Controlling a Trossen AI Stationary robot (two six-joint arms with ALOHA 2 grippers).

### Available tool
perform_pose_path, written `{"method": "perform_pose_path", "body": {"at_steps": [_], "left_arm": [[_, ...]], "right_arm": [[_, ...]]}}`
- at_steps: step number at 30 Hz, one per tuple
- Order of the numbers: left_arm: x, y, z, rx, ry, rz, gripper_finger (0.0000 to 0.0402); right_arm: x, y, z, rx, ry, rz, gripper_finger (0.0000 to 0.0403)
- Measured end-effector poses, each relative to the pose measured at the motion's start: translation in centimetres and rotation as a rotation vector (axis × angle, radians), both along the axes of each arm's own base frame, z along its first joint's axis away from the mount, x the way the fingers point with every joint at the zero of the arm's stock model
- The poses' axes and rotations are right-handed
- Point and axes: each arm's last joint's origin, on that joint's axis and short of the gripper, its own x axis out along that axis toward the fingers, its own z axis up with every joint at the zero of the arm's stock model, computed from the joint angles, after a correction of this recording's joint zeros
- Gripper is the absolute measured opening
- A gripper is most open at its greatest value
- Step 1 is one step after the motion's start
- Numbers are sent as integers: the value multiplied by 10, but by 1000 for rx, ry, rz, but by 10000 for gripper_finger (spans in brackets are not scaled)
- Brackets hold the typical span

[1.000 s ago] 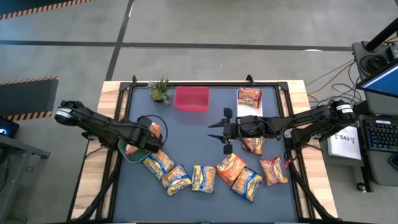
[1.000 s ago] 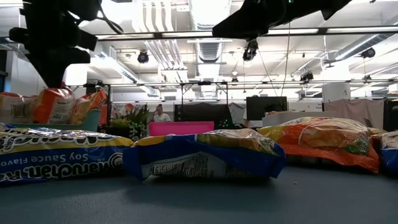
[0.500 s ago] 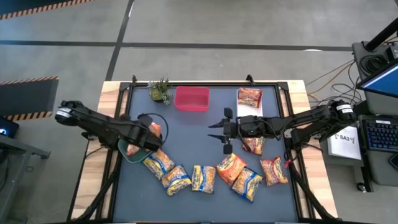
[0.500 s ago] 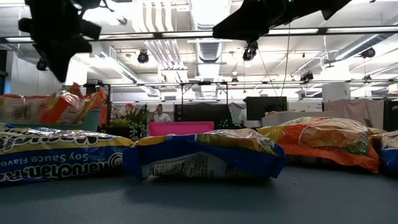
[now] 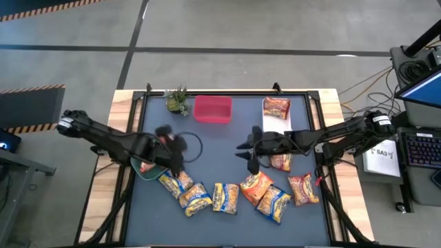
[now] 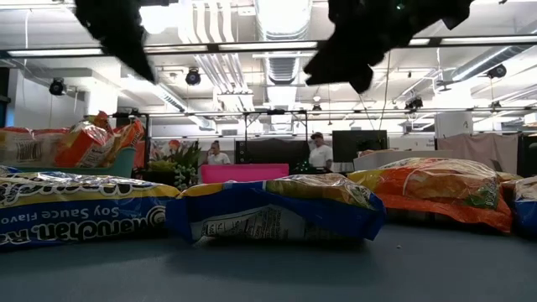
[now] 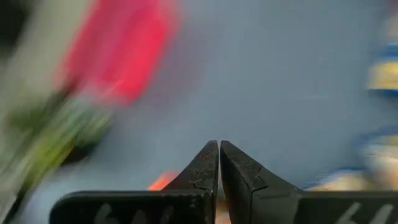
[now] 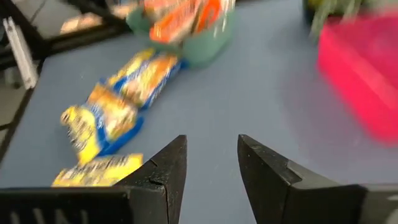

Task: Sort Maruchan noodles
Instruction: Put the red noodle pack into the white bin

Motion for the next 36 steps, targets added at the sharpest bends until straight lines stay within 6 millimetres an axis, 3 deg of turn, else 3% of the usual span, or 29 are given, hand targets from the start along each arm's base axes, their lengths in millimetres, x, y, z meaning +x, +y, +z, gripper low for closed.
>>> {"method": "perform_pose_path", "body": {"at_steps": [4,8,16,20,26,28,32,36], "left_arm": [[17,-23,-2,-36,-109,-438,0],[24,-26,-5,26,-155,-621,0],[32,-2,-7,90,-148,-588,0],[33,11,-12,92,-137,-543,0],[33,14,-24,93,-133,-533,0],[33,14,-25,91,-132,-532,0],[34,14,-24,89,-148,-527,0],[36,14,-22,100,-175,-534,0]], "right_arm": [[-2,4,4,150,114,42,125],[-4,11,13,257,213,59,117],[-25,22,24,449,542,-129,89],[-38,35,11,551,690,-207,62],[-51,65,-8,629,833,-144,24],[-63,69,-12,614,935,-229,15],[-83,58,-16,476,1048,-496,9],[-89,34,-23,293,985,-730,9]]}}
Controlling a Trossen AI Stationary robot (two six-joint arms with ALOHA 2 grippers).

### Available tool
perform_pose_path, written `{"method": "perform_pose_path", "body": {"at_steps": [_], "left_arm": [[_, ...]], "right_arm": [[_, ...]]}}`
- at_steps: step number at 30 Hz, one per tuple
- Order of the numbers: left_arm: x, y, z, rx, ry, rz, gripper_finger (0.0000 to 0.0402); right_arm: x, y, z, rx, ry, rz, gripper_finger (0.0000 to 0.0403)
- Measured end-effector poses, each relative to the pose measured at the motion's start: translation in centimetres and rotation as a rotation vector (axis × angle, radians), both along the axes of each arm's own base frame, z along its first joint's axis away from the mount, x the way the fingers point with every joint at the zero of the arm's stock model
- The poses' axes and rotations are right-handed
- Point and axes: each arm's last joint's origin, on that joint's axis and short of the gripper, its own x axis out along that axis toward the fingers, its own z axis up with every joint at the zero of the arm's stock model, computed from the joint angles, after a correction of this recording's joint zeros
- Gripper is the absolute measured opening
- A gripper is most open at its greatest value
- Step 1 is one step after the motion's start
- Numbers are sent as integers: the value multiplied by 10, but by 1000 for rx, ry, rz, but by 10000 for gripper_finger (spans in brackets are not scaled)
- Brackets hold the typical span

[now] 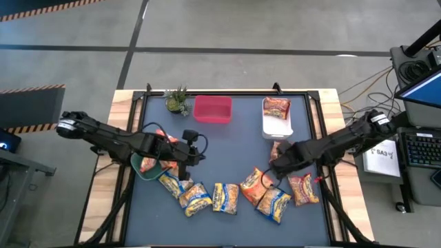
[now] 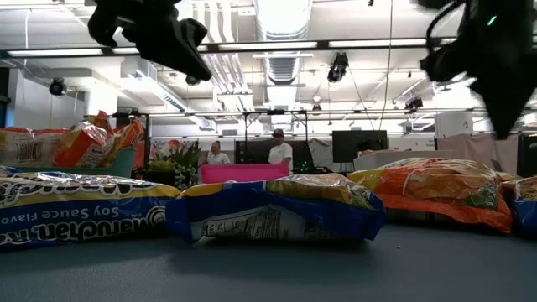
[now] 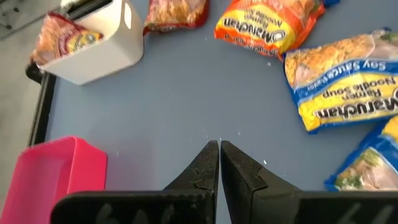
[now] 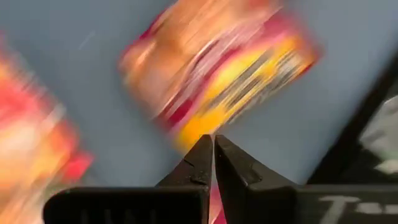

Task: Sort Maruchan noodles
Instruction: Put the red noodle pack into the white bin

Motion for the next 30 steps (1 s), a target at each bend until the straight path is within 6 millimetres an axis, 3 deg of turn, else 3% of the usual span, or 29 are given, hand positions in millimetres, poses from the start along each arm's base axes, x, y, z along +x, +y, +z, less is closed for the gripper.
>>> {"method": "perform_pose_path", "body": {"at_steps": [5,11,16,24,30], "left_arm": [[1,0,1,-3,-10,7,0],[1,0,1,-8,-17,13,0],[3,0,4,-10,-58,12,0],[5,-1,6,-116,-97,88,0],[14,-3,3,-217,-142,154,0]], "right_arm": [[2,-19,-22,-39,-23,4,8],[3,-24,-40,-24,-77,22,8],[19,-22,-35,-40,-229,104,8],[15,-22,-3,-16,-200,190,8],[4,-25,-17,-54,-102,184,8]]}}
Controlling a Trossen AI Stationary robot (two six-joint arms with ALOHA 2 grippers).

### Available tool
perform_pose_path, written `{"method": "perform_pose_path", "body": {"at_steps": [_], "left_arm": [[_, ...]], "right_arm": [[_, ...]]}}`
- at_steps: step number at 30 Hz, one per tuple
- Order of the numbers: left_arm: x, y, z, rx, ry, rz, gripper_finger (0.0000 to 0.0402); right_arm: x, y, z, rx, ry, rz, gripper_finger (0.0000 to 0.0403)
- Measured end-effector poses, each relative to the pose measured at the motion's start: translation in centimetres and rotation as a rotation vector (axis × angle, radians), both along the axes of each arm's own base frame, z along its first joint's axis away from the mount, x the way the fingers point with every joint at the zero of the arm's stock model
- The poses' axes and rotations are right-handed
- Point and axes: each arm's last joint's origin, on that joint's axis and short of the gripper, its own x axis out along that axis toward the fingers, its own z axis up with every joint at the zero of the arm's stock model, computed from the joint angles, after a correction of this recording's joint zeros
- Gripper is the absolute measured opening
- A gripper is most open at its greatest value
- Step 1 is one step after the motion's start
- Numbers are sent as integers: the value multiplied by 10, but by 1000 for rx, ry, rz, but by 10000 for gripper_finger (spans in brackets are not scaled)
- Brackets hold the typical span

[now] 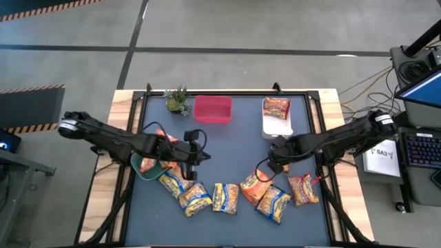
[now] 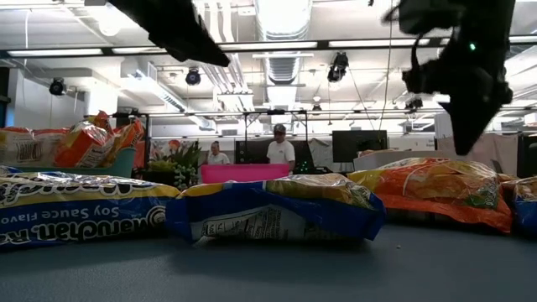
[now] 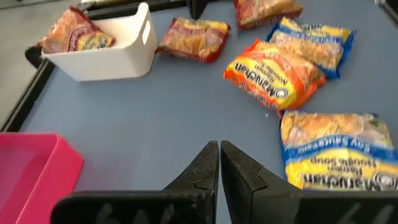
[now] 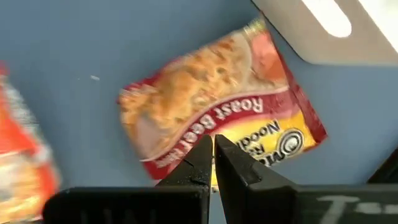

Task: Sort Maruchan noodles
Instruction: Put the red noodle pack into the white bin

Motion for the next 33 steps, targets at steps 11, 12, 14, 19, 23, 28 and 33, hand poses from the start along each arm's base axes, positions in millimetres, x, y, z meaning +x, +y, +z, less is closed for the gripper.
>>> {"method": "perform_pose_path", "body": {"at_steps": [11,12,14,19,23,28,33], "left_arm": [[30,-5,0,-14,-171,-6,0],[32,-6,-2,-16,-173,-5,0],[36,-6,-4,-12,-184,4,0],[49,-4,-15,13,-215,62,0],[61,-6,-30,-2,-229,70,0],[75,-9,-50,-21,-253,77,0],[87,-10,-65,-32,-300,81,0]], "right_arm": [[10,1,-38,-91,-201,88,9],[14,1,-39,-97,-253,96,9],[22,2,-42,-108,-381,110,9],[46,6,-29,-155,-718,205,9],[50,10,-21,-173,-782,264,9],[40,21,-31,-128,-753,273,9],[18,31,-41,-68,-613,202,9]]}}
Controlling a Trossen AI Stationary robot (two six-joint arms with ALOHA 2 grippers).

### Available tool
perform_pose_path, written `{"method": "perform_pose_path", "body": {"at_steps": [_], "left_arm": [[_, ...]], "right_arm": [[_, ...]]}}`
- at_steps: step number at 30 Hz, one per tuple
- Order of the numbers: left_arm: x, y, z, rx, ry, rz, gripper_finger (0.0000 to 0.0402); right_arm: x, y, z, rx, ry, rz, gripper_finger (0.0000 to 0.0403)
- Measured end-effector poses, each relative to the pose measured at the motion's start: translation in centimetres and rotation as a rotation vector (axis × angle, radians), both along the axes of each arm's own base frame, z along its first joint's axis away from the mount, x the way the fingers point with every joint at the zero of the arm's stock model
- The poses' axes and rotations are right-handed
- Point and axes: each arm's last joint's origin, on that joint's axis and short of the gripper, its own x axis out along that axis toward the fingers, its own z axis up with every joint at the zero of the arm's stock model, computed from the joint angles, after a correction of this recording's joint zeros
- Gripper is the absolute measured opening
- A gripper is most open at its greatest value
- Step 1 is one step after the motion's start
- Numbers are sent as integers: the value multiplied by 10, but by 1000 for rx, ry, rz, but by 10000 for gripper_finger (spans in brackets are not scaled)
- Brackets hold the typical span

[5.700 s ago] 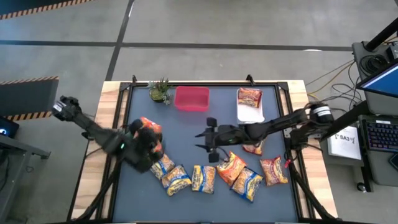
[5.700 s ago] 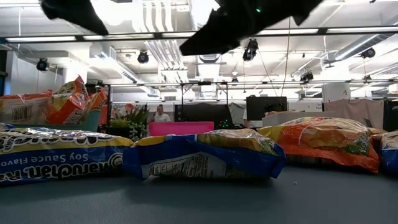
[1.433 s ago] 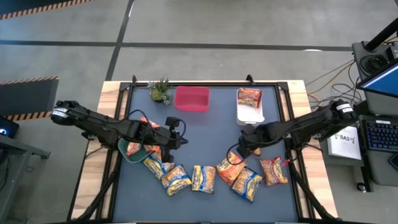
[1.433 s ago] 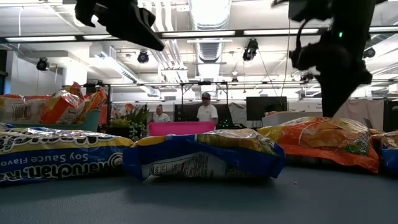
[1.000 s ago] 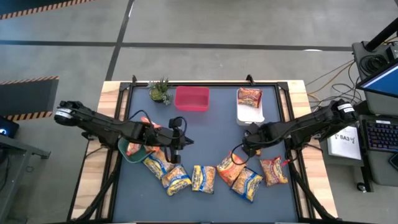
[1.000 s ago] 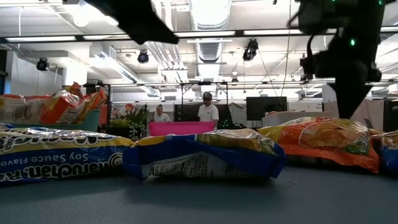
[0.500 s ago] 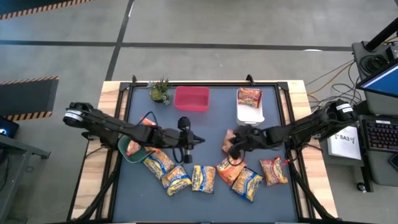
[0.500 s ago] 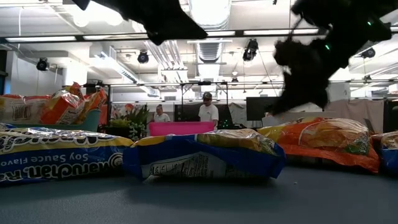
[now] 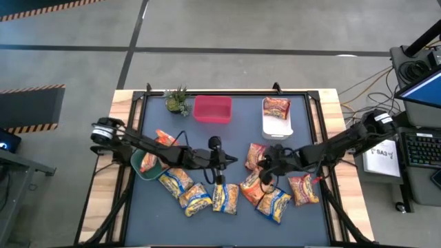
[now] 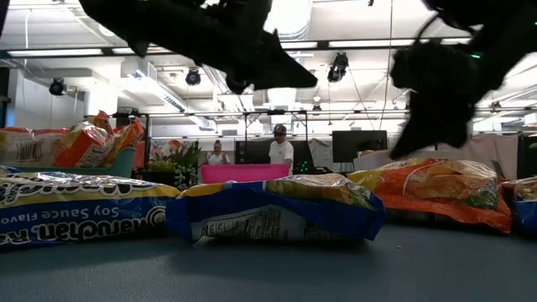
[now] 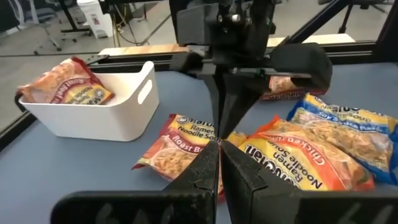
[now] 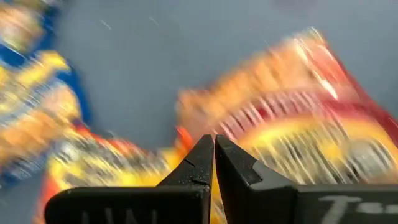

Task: Sort Maruchan noodles
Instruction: Put the red noodle pack into the white bin

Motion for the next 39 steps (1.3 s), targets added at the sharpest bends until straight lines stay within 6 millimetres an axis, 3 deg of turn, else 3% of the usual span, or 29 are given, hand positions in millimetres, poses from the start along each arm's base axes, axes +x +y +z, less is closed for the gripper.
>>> {"method": "perform_pose_path", "body": {"at_steps": [6,12,17,22,26,32,39], "left_arm": [[7,5,-13,-1,5,-7,0],[10,11,-13,0,-32,9,0],[12,12,-22,12,-7,8,0],[13,12,-25,17,2,9,0],[13,14,-25,41,8,7,0],[13,15,-26,40,19,9,0],[13,15,-38,22,71,17,0]], "right_arm": [[-20,4,5,17,55,-76,9],[-36,-2,10,71,123,-154,9],[-45,-9,3,63,160,-304,9],[-34,-9,-17,70,152,-361,9],[-10,-7,-29,47,39,-318,9],[19,-5,-15,-29,-67,-187,9],[8,-15,4,2,-26,-160,9]]}}
